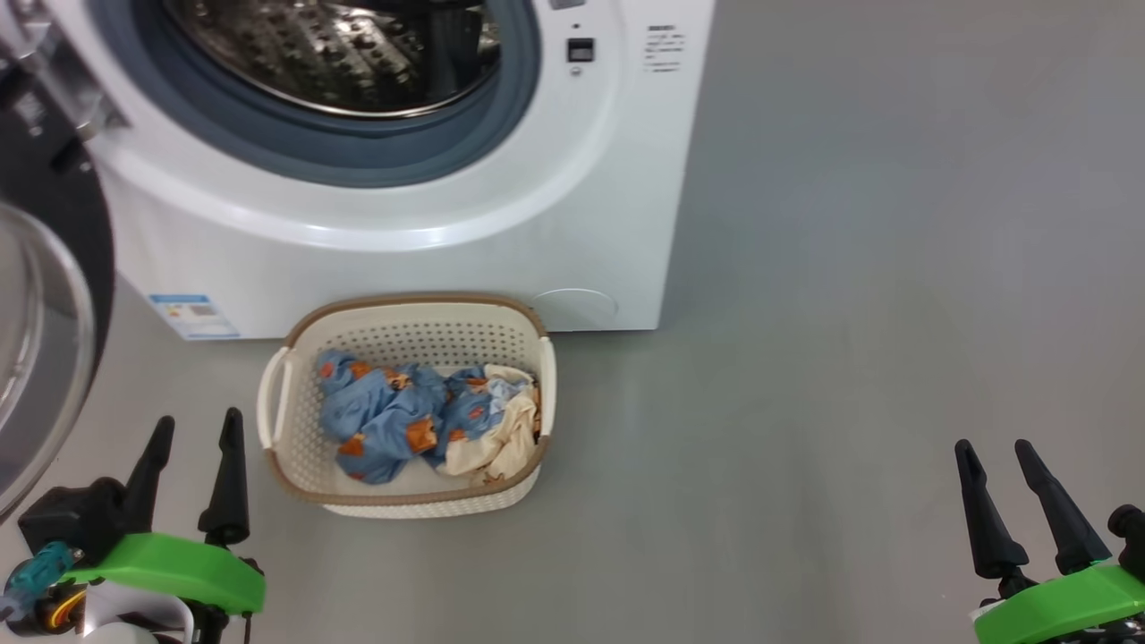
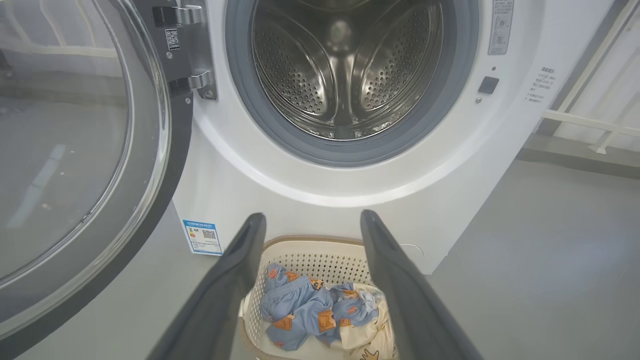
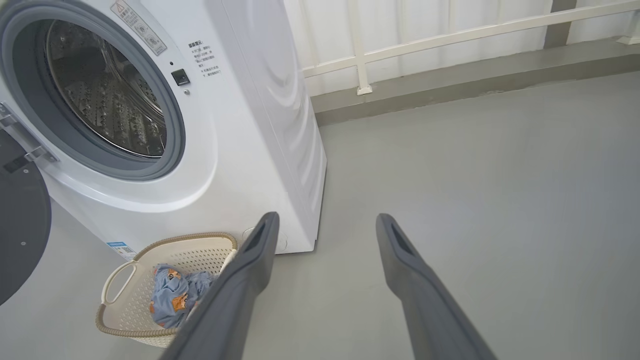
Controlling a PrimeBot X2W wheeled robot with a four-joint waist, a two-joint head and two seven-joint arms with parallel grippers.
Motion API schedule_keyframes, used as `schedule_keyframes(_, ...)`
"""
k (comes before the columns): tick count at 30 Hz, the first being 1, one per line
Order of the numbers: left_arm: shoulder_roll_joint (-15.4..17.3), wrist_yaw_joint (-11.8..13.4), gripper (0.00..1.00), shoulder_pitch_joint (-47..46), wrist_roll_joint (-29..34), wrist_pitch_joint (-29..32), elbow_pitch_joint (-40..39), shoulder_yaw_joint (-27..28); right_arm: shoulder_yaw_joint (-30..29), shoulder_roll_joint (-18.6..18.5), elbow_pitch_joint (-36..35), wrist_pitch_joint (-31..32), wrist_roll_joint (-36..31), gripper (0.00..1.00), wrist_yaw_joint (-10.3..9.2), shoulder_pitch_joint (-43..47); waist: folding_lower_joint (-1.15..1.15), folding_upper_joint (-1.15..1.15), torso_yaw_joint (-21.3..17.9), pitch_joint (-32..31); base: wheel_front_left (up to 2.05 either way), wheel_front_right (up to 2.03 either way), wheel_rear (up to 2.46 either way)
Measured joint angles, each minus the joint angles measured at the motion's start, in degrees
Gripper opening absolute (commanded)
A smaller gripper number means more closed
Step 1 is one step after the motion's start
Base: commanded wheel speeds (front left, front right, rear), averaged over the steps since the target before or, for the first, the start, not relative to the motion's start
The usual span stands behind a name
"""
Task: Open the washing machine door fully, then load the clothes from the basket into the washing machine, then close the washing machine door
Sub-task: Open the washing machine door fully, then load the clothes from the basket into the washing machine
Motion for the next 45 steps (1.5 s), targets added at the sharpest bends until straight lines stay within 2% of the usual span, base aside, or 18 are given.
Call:
schedule_keyframes(10, -0.08, 0.0, 1.0, 1.2, -0.51, 0.0, 0.08, -1.52, -1.01, 0.12, 0.02, 0.0, 0.01, 1.0, 0.0, 0.08, 0.0, 0.0, -3.27, -1.24, 0.0, 0.0, 0.0)
schedule_keyframes(30, 0.24, 0.0, 1.0, 1.19, -3.71, 0.01, 0.66, -2.94, -1.23, 0.37, -0.22, 0.0, 0.01, 1.0, 0.0, 0.05, 0.0, 0.0, -3.12, -0.63, 0.0, -0.02, 0.01)
schedule_keyframes(45, 1.13, 0.0, 1.0, 0.87, -4.58, 0.0, 0.63, -4.47, -1.12, 0.74, -0.23, 0.0, 0.01, 1.0, 0.0, -0.08, 0.0, 0.0, -3.37, 0.77, 0.72, -1.44, 0.72)
